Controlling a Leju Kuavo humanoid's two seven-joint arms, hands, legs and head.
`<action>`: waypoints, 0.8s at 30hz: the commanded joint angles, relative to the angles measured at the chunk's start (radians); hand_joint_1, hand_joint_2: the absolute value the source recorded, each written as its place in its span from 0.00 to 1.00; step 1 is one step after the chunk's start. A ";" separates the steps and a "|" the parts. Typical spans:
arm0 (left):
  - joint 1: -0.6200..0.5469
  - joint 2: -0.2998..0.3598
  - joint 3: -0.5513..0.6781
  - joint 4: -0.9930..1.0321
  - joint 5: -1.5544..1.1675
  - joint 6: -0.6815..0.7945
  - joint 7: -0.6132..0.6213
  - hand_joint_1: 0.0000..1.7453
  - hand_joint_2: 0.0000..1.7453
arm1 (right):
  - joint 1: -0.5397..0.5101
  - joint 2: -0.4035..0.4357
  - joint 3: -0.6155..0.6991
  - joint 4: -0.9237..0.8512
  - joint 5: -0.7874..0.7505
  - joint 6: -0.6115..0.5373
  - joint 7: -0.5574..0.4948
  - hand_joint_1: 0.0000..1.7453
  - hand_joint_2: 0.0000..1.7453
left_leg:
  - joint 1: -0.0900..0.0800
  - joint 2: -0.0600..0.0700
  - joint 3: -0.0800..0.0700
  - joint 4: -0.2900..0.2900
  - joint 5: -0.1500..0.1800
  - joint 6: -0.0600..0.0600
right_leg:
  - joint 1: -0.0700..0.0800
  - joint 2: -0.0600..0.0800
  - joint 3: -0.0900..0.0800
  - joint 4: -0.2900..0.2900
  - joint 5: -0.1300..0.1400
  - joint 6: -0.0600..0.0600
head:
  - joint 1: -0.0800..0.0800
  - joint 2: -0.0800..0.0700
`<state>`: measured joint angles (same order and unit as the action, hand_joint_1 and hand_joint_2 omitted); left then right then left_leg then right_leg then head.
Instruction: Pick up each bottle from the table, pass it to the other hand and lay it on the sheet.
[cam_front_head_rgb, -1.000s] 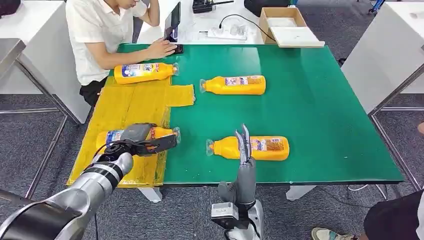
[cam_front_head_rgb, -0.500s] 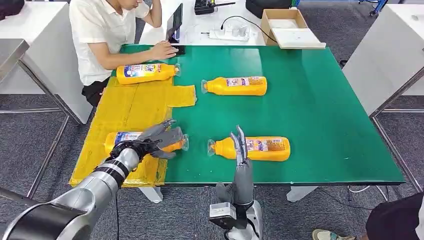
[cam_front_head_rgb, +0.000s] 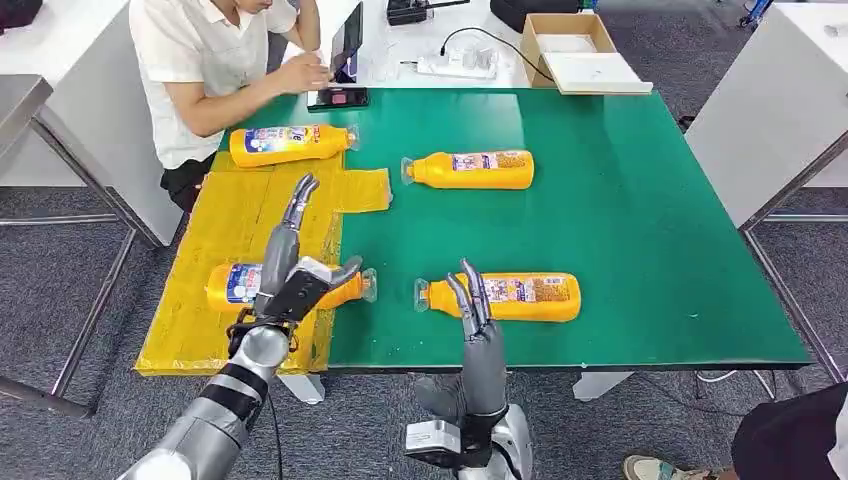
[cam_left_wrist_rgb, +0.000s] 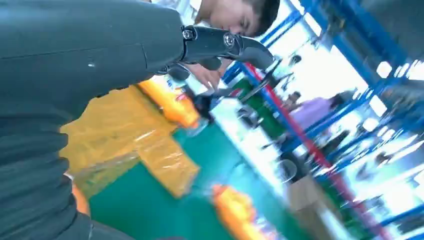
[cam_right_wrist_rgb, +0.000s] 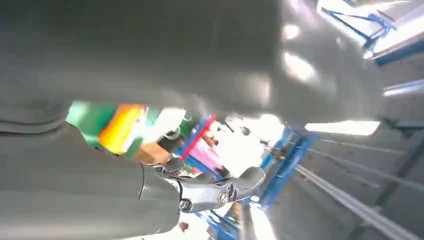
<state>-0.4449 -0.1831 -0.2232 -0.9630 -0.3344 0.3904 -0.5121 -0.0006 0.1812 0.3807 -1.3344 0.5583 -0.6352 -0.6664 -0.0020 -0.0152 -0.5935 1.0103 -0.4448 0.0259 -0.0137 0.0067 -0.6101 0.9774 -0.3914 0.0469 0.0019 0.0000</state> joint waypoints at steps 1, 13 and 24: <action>0.061 0.025 0.026 -0.210 0.632 -0.220 0.201 0.00 1.00 | 0.028 -0.054 -0.133 -0.147 0.108 -0.063 -0.032 0.00 1.00 | 0.000 0.000 0.002 0.000 -0.001 -0.001 | 0.000 -0.001 0.002 0.000 -0.001 -0.001 | 0.000 0.000; 0.294 0.088 -0.026 -0.444 0.599 -0.212 0.148 0.00 1.00 | -0.010 -0.083 -0.335 0.050 0.219 -0.063 -0.032 0.00 1.00 | 0.001 0.001 0.003 -0.001 -0.002 -0.002 | 0.001 -0.001 0.004 -0.002 -0.001 -0.001 | 0.000 0.000; 0.425 0.079 -0.048 -0.627 0.397 -0.084 0.021 0.00 1.00 | -0.208 -0.231 -0.501 0.456 0.352 -0.063 0.130 0.00 1.00 | 0.001 0.003 0.004 -0.001 -0.002 -0.001 | 0.001 0.001 0.005 -0.003 -0.002 0.002 | 0.000 0.000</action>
<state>-0.0853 -0.1301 -0.2190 -1.4781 0.1184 0.2754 -0.4661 -0.0217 0.0531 0.0165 -1.2782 0.8991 -0.6355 -0.5658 -0.0022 -0.0159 -0.5954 1.0103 -0.4457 0.0254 -0.0139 0.0065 -0.6108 0.9771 -0.3930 0.0495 0.0015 0.0000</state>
